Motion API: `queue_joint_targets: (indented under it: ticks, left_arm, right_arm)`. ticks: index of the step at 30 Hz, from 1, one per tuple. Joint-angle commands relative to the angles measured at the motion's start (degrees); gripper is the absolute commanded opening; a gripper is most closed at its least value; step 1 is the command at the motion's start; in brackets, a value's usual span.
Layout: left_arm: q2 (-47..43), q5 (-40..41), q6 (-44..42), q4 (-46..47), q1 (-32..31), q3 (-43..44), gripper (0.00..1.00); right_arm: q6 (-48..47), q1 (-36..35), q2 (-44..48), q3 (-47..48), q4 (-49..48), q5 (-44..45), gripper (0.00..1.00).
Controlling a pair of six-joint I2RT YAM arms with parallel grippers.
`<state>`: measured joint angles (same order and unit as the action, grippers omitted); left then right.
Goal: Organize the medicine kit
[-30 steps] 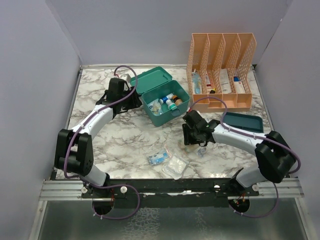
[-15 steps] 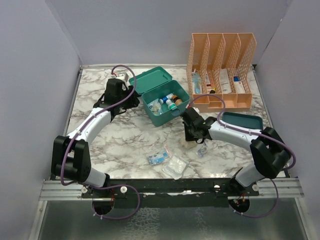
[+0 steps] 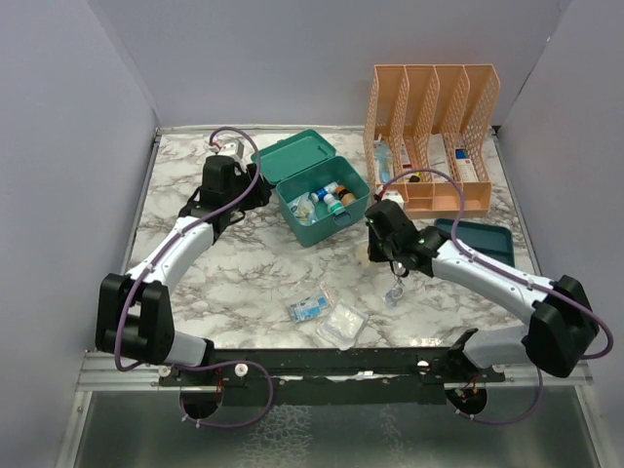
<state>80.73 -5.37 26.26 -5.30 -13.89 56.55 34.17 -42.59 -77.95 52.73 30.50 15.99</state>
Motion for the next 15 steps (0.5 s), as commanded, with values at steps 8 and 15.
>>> queue_joint_targets:
  ticks: [8,15]
  left_arm:
    - [-2.81,-12.12,8.14,11.32,0.14,-4.33,0.57]
    - [2.83,-14.25,12.62,11.44,0.09,-2.13,0.59]
  right_arm:
    - [-9.06,-0.04,3.2,12.9,-3.71,10.58,0.08]
    - [-19.73,0.22,-3.48,21.49,-13.41,6.72,0.08]
